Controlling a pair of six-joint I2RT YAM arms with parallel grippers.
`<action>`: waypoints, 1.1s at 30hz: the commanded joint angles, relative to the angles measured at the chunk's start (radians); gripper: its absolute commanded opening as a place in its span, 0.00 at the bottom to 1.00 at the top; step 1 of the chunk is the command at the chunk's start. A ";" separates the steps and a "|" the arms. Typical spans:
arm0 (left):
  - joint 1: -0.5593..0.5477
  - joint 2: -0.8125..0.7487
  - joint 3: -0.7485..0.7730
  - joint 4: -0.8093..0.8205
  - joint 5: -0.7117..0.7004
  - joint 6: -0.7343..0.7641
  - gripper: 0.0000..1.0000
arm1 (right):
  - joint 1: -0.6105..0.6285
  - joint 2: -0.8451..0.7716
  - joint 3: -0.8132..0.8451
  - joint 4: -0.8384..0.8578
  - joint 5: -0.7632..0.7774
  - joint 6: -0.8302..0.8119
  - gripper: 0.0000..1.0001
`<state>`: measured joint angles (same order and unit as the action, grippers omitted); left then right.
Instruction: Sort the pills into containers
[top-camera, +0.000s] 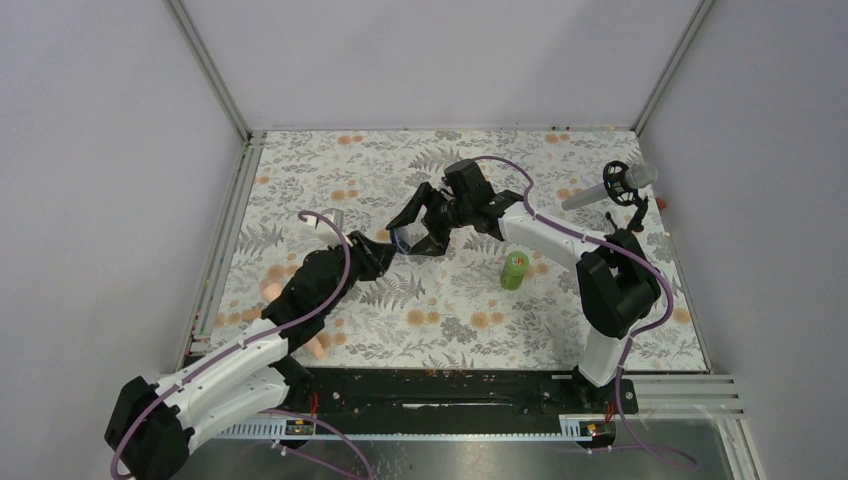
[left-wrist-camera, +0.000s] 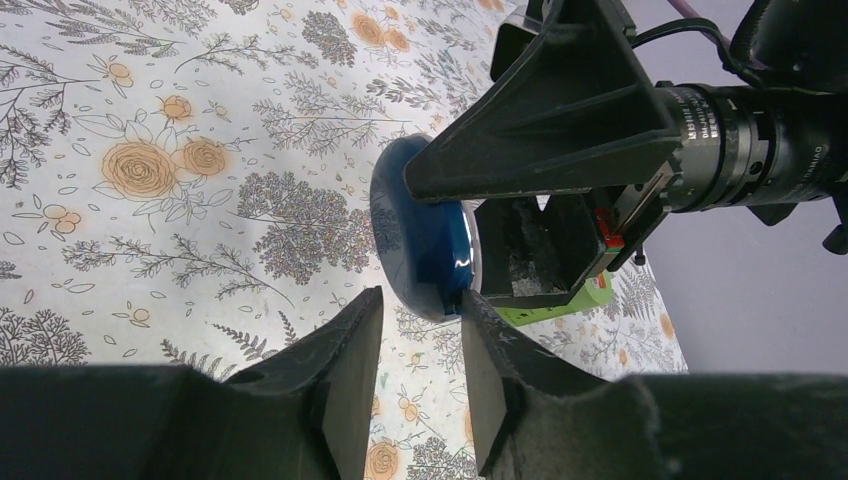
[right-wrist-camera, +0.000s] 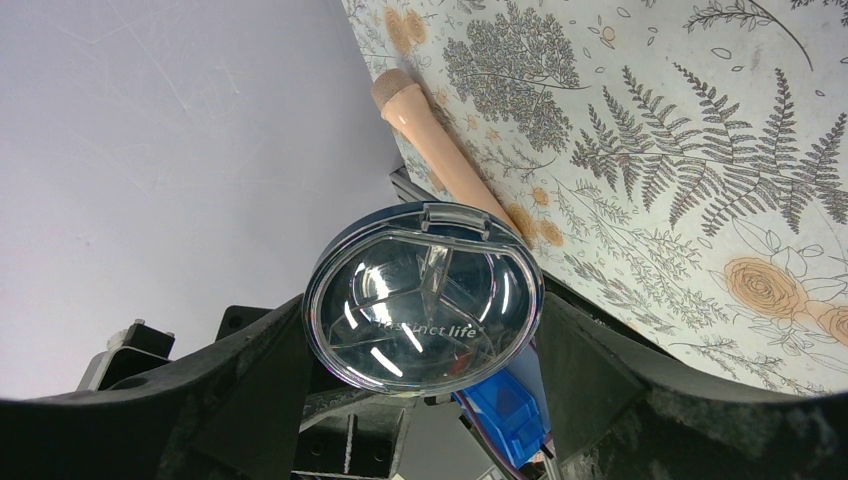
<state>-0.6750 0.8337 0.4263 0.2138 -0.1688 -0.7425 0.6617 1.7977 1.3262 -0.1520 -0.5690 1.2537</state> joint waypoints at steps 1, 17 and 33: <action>0.007 0.037 0.046 0.067 0.011 0.003 0.39 | 0.001 -0.057 0.015 0.004 -0.045 0.000 0.50; 0.006 0.124 0.033 0.169 -0.021 0.032 0.62 | 0.053 -0.102 -0.046 -0.007 0.034 0.074 0.46; 0.006 0.152 0.025 -0.044 -0.186 -0.089 0.53 | 0.090 -0.124 -0.081 -0.107 0.227 0.069 0.40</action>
<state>-0.6949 0.9775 0.4412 0.2470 -0.1822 -0.8074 0.7330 1.7519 1.2537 -0.1810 -0.3462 1.3331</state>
